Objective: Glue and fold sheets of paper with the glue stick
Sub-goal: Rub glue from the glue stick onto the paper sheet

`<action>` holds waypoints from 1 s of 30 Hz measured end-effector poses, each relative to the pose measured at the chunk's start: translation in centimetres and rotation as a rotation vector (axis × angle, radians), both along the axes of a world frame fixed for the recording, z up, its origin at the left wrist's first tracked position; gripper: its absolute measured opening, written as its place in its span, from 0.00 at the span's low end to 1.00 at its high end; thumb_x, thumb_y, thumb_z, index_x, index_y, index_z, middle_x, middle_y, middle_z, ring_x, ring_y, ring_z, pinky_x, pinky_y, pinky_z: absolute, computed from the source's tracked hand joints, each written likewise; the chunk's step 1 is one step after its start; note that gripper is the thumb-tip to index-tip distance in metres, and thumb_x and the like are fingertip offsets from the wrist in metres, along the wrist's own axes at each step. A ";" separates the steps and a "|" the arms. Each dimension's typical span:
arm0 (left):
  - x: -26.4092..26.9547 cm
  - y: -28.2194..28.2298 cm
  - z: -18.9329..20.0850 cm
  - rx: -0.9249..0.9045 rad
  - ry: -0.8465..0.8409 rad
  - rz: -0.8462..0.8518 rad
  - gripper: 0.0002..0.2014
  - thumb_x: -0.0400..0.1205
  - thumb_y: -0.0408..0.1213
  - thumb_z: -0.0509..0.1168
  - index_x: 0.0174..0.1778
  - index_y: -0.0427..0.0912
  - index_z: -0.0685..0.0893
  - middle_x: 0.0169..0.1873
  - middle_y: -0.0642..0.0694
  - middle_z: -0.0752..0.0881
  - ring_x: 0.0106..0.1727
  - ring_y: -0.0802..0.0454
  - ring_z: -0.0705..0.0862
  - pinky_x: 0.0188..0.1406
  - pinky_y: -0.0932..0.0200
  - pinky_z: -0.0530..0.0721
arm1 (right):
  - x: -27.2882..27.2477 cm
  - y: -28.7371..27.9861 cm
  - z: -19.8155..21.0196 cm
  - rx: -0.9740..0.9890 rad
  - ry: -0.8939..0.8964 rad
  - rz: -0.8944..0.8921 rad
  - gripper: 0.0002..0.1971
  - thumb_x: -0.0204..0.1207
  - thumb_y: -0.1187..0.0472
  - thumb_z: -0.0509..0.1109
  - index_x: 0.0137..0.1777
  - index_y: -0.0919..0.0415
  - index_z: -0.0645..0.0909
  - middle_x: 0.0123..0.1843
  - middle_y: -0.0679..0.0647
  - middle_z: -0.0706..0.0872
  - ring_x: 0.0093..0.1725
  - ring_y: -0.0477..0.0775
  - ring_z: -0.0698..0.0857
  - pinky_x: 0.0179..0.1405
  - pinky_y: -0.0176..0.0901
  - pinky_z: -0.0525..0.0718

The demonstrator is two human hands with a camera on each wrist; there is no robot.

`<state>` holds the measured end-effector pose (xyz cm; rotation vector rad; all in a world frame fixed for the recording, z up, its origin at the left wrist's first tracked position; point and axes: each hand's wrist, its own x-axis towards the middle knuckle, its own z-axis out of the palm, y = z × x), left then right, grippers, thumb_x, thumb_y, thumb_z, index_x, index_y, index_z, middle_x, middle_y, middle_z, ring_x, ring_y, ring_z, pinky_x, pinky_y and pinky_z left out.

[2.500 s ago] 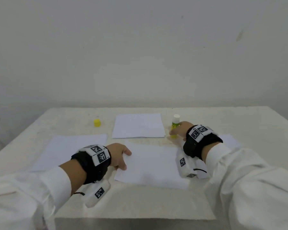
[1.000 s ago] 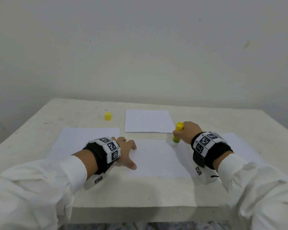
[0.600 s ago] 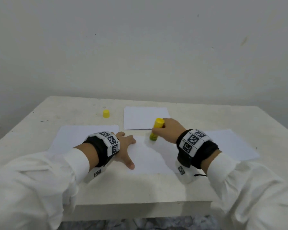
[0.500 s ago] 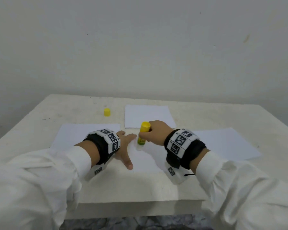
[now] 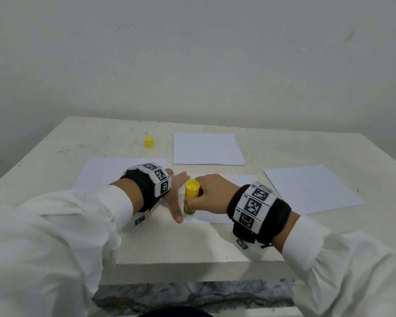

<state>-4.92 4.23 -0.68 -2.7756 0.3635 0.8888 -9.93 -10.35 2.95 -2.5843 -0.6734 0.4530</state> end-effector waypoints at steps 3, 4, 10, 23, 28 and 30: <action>-0.2 -0.7 0.4 0.001 -0.013 0.006 0.67 0.60 0.64 0.79 0.84 0.49 0.40 0.84 0.49 0.45 0.84 0.40 0.48 0.79 0.40 0.55 | -0.6 -1.3 0.2 -0.012 -0.005 -0.022 0.11 0.73 0.55 0.70 0.34 0.58 0.74 0.33 0.49 0.77 0.32 0.46 0.74 0.32 0.38 0.72; -0.3 -1.1 0.6 0.010 -0.026 0.009 0.65 0.61 0.61 0.79 0.85 0.47 0.43 0.84 0.48 0.48 0.83 0.41 0.52 0.79 0.42 0.58 | -0.6 -2.0 0.2 -0.017 -0.010 -0.037 0.11 0.72 0.54 0.71 0.35 0.59 0.74 0.33 0.49 0.77 0.32 0.46 0.74 0.32 0.38 0.72; 0.2 -2.1 1.1 0.062 -0.057 0.022 0.64 0.48 0.64 0.82 0.78 0.45 0.61 0.72 0.49 0.71 0.72 0.42 0.71 0.71 0.43 0.73 | -0.9 -8.4 0.2 -0.012 -0.010 -0.180 0.12 0.71 0.56 0.71 0.38 0.66 0.78 0.35 0.53 0.79 0.36 0.50 0.75 0.35 0.42 0.73; 0.2 -3.0 1.4 0.034 -0.039 0.109 0.61 0.61 0.54 0.82 0.83 0.46 0.51 0.79 0.45 0.62 0.79 0.44 0.63 0.76 0.50 0.64 | 5.9 -14.6 1.5 0.057 -0.080 -0.457 0.11 0.75 0.56 0.69 0.41 0.66 0.80 0.43 0.70 0.84 0.37 0.54 0.77 0.38 0.42 0.73; 0.9 -4.2 2.3 0.043 -0.078 0.155 0.50 0.62 0.65 0.76 0.77 0.47 0.68 0.71 0.46 0.75 0.72 0.44 0.73 0.70 0.52 0.73 | 8.8 -13.5 0.2 -0.015 -0.038 -0.467 0.12 0.73 0.55 0.68 0.34 0.61 0.74 0.38 0.57 0.80 0.38 0.56 0.77 0.38 0.42 0.72; 1.1 -5.4 2.4 0.049 -0.159 0.124 0.46 0.61 0.69 0.74 0.71 0.45 0.75 0.65 0.46 0.79 0.65 0.44 0.78 0.64 0.52 0.78 | 9.1 -13.6 -0.1 -0.006 -0.032 -0.467 0.12 0.73 0.55 0.68 0.33 0.60 0.73 0.38 0.57 0.80 0.37 0.56 0.77 0.37 0.42 0.72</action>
